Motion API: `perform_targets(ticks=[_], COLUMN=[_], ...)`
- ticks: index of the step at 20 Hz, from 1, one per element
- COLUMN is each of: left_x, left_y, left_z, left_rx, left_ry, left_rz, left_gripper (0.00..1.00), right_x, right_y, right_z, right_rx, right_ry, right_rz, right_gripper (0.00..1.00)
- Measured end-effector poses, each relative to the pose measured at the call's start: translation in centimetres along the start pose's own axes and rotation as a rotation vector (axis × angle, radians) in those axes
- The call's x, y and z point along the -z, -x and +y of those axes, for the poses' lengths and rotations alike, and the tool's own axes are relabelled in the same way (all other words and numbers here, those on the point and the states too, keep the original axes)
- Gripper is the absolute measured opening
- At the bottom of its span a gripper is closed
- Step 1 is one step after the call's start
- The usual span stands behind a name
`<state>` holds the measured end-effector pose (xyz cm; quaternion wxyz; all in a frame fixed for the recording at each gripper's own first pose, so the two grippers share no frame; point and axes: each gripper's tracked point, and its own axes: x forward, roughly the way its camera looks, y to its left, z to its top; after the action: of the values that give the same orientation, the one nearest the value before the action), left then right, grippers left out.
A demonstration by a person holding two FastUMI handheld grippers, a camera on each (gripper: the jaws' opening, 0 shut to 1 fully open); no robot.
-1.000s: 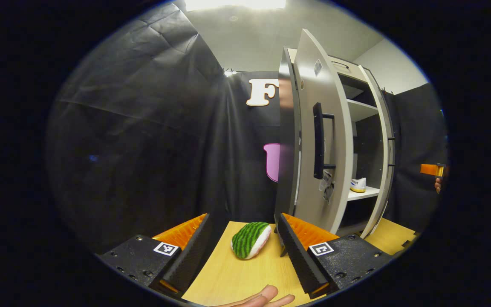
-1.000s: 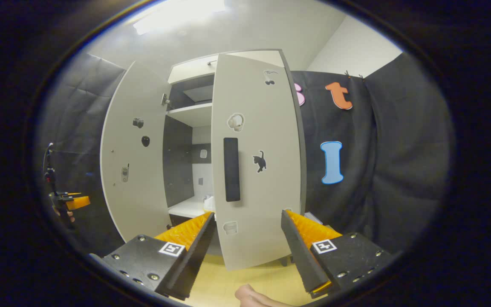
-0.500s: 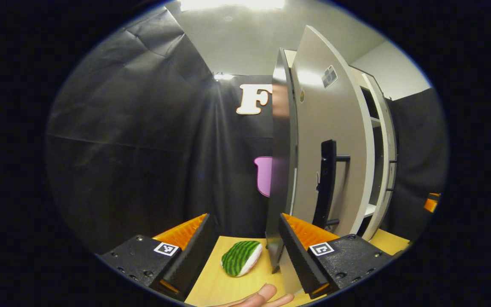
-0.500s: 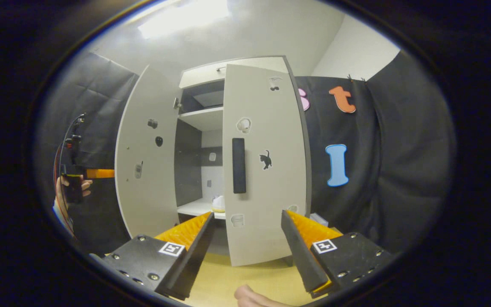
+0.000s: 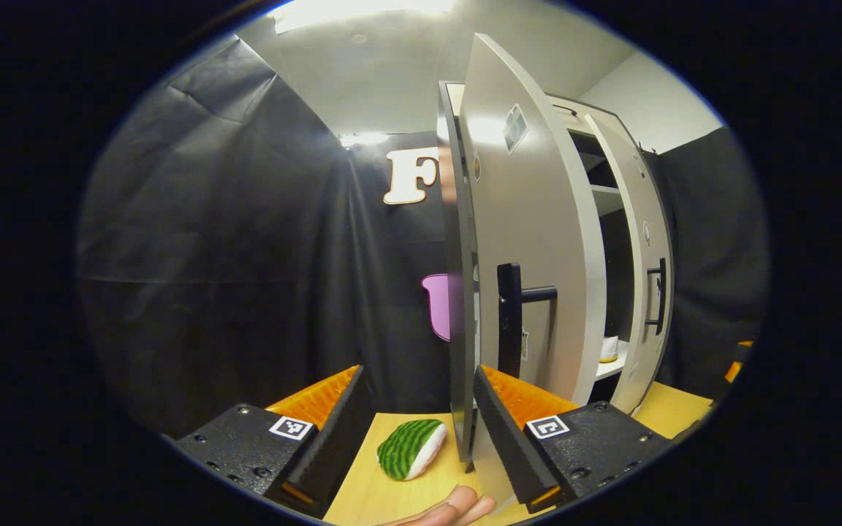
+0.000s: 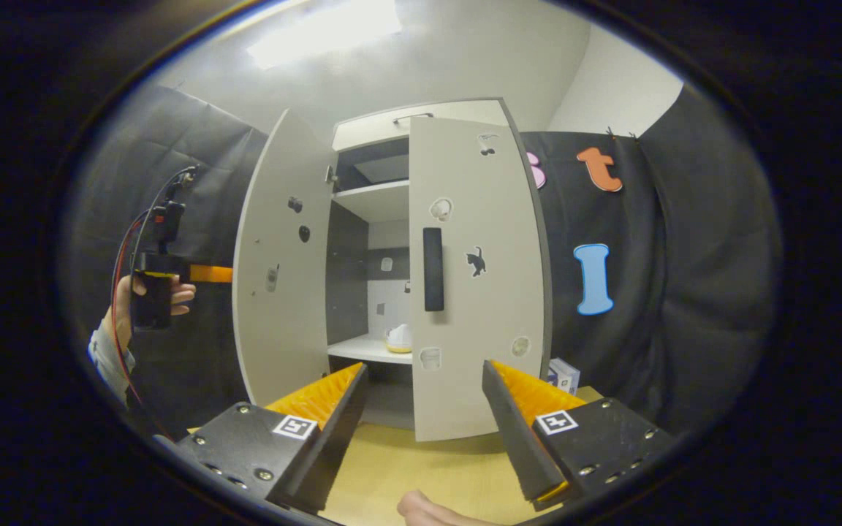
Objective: Grab one shoe with the right hand and put it into the shoe cabinet, grab the other shoe with the left hand and put it into the shoe cabinet; then close the right door with the right hand and the left door with the left hand.
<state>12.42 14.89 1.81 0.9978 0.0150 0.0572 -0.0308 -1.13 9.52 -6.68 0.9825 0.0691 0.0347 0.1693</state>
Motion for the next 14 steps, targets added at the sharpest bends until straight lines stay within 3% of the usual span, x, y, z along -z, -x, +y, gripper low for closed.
perform_targets(ticks=[1, 2, 4, 5, 6, 7, 9, 10, 14], left_x=[-0.1, -0.1, 0.0, 0.0, -0.1, -0.3, -0.3, -0.3, -0.1], left_y=[0.1, -0.1, -0.4, -0.6, -0.8, -1.0, -1.2, -1.4, -1.8], left_z=[-0.9, -1.5, -3.4, -4.3, -5.1, -5.9, -7.2, -7.9, -10.6], left_rx=[0.016, 0.034, 0.067, 0.078, 0.089, 0.096, 0.097, 0.093, 0.096], left_ry=[0.008, 0.018, 0.034, 0.038, 0.037, 0.033, 0.024, 0.022, -0.01], left_rz=[-0.002, 0.0, 0.013, 0.014, 0.011, 0.004, -0.003, -0.008, -0.015], left_gripper=[0.91, 0.91, 0.89, 0.89, 0.91, 0.89, 0.91, 0.91, 0.89], right_x=[0.3, 0.6, 0.5, 0.4, 0.5, 0.5, 0.7, 0.8, 1.1], right_y=[0.5, 0.9, 1.7, 2.0, 2.4, 2.7, 3.1, 3.2, 3.9], right_z=[0.3, 0.6, 1.6, 2.0, 2.1, 1.9, 1.5, 1.5, 1.7], right_rx=[0.003, 0.003, -0.012, -0.02, -0.017, -0.007, 0.012, 0.012, -0.009], right_ry=[-0.015, -0.03, -0.042, -0.036, -0.027, -0.016, 0.001, 0.008, -0.03], right_rz=[0.012, 0.021, 0.013, 0.007, 0.001, -0.003, -0.013, -0.015, -0.017], right_gripper=[0.89, 0.93, 0.93, 0.89, 0.93, 0.89, 0.89, 0.93, 0.89])
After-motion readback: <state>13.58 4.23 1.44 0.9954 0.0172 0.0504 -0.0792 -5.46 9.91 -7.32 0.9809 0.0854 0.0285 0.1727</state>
